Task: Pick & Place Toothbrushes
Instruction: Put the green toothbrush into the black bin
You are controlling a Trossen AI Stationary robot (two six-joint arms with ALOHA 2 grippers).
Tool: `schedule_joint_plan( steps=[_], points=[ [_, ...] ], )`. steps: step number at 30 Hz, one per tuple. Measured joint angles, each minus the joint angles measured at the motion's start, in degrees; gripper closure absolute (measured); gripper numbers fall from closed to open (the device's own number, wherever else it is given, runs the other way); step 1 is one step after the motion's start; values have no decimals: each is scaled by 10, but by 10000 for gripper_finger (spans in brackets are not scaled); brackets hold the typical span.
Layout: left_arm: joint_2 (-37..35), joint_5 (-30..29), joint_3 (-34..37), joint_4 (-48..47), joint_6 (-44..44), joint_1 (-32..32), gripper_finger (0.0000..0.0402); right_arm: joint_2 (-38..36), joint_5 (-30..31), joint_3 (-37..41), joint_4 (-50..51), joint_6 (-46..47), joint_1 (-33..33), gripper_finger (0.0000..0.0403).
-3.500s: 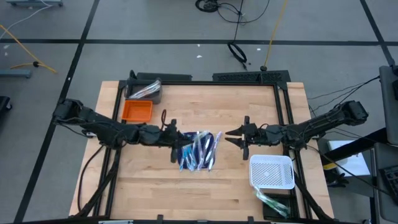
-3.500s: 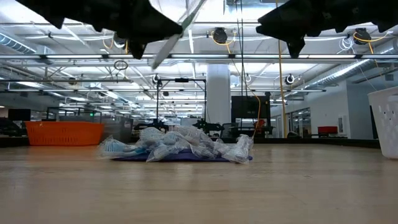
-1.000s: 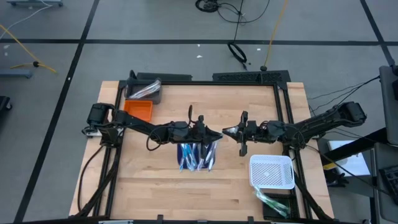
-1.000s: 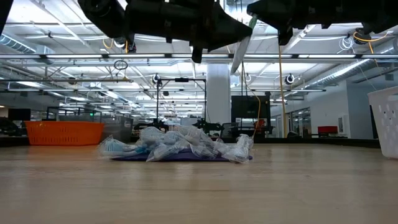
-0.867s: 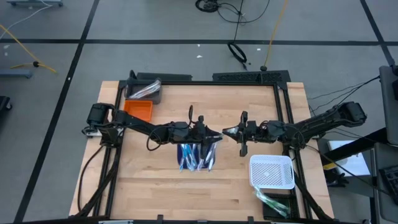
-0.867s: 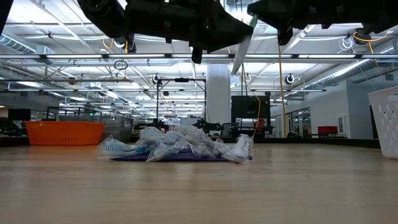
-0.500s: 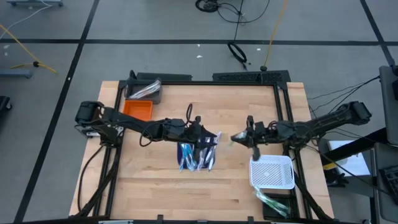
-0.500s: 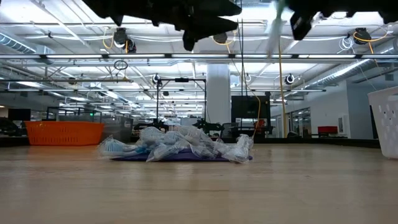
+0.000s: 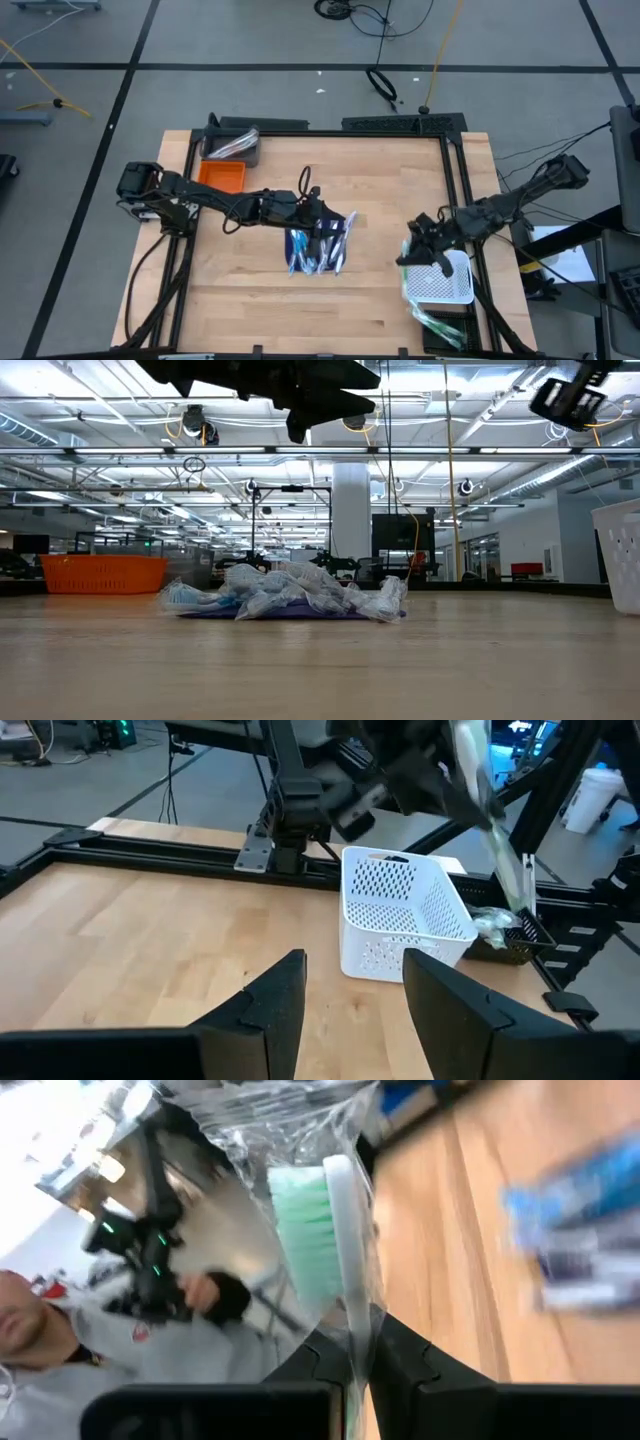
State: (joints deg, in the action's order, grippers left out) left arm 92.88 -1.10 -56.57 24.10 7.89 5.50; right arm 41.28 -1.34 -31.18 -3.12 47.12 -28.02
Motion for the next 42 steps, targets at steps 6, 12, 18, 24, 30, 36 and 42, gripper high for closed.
schedule_joint_plan(
  steps=[6, 12, 18, 24, 30, 36, 42],
  points=[
    [0, 0, 0, 0, 15, 0, 231, 40, 13, -60, 92, 57, -72, 392],
    [0, -1, 0, 0, 19, 2, 231, 103, 30, -105, 150, 113, -159, 392],
    [0, -2, 0, 0, 19, 2, 231, 174, 30, -121, 169, 204, -229, 392],
    [0, -2, 0, 0, 19, 1, 231, 215, 61, -123, 203, 283, -289, 392],
    [0, -4, 0, 0, 19, 3, 231, 220, 109, -124, 263, 356, -345, 392],
    [0, -4, 0, 0, 20, 3, 231, 222, 149, -124, 273, 373, -373, 392],
    [0, -5, 0, 0, 18, 3, 231, 222, 150, -124, 300, 396, -379, 382]
  ],
)
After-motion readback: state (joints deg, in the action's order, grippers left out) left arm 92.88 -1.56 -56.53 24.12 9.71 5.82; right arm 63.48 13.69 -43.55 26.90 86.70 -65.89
